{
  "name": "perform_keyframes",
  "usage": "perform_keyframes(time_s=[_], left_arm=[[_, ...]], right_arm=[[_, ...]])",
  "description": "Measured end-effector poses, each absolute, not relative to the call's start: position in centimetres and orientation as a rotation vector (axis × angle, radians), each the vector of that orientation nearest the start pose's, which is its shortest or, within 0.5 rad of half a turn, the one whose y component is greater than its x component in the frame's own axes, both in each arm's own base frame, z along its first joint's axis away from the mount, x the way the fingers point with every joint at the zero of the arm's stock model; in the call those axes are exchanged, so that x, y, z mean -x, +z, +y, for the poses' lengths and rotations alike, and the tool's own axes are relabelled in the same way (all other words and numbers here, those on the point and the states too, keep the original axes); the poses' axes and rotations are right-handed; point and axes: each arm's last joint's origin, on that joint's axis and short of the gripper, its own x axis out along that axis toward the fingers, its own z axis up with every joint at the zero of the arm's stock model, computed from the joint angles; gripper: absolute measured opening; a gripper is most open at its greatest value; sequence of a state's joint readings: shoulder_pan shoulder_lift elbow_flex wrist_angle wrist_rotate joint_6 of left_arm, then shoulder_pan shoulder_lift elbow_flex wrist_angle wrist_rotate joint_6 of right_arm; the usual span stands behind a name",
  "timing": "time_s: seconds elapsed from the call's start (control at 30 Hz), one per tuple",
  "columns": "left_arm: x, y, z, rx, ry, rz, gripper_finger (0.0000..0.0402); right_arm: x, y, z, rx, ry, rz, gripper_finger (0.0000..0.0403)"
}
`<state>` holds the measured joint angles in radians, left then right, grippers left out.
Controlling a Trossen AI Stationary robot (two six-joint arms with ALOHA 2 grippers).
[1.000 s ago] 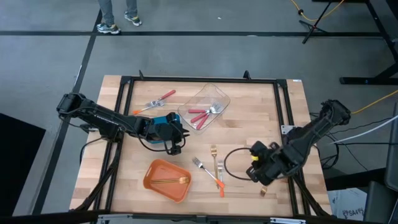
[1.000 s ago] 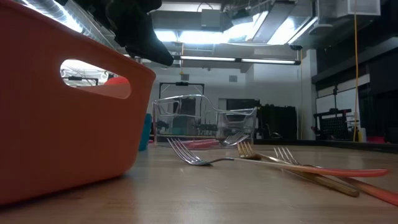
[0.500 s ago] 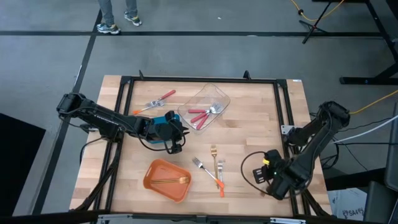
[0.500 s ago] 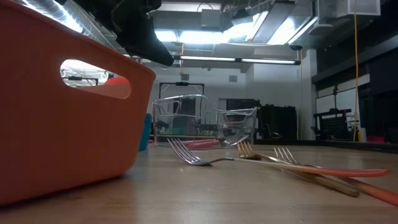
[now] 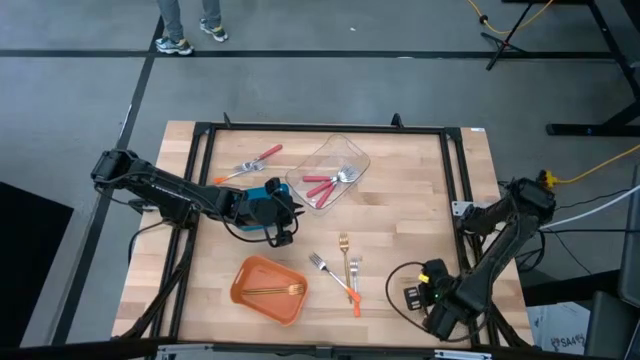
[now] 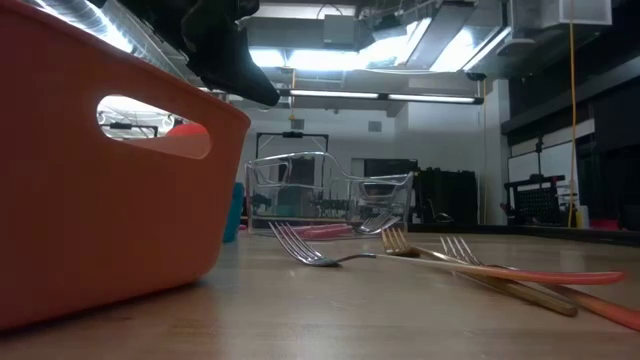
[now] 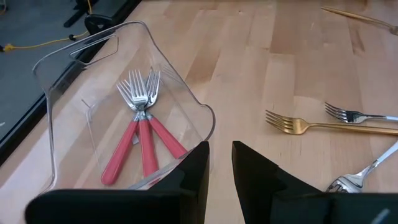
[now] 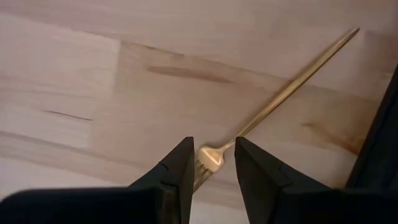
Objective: Sort silverware by color (type)
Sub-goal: Put the gold fork into the orange bin
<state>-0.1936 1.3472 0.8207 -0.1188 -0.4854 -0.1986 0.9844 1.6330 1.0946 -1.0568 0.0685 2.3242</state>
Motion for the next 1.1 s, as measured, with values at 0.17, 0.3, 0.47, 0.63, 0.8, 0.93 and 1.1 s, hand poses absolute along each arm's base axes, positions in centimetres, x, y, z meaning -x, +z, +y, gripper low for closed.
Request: perform_keyframes(time_s=[0.17,0.3,0.47,0.63,0.8,0.93,1.1], left_arm=[[-27.5,23.4,-4.0,-0.025,0.34,0.578,0.0063],[-27.5,23.4,-4.0,-0.025,0.34,0.578,0.0063],[-27.5,23.4,-4.0,-0.025,0.341,0.578,0.0063],[-27.5,23.4,-4.0,-0.025,0.341,0.578,0.0063],[-27.5,23.4,-4.0,-0.025,0.341,0.578,0.0063],[-27.5,23.4,-4.0,-0.024,0.341,0.578,0.0063],[-27.5,23.4,-4.0,-0.025,0.341,0.578,0.0063]], right_arm=[[-15.6,18.0,23.6,-0.976,-1.077,1.272,0.0105],[-15.7,17.2,23.8,-0.95,-1.102,1.274,0.0105],[-15.5,16.1,24.3,-0.91,-1.139,1.313,0.0105],[-15.1,15.4,24.7,-0.882,-1.156,1.333,0.0105],[-14.9,14.8,25.0,-0.856,-1.169,1.338,0.0105],[-15.0,14.6,25.0,-0.856,-1.17,1.333,0.0105],[-15.1,14.8,25.2,-0.855,-1.166,1.335,0.0105]])
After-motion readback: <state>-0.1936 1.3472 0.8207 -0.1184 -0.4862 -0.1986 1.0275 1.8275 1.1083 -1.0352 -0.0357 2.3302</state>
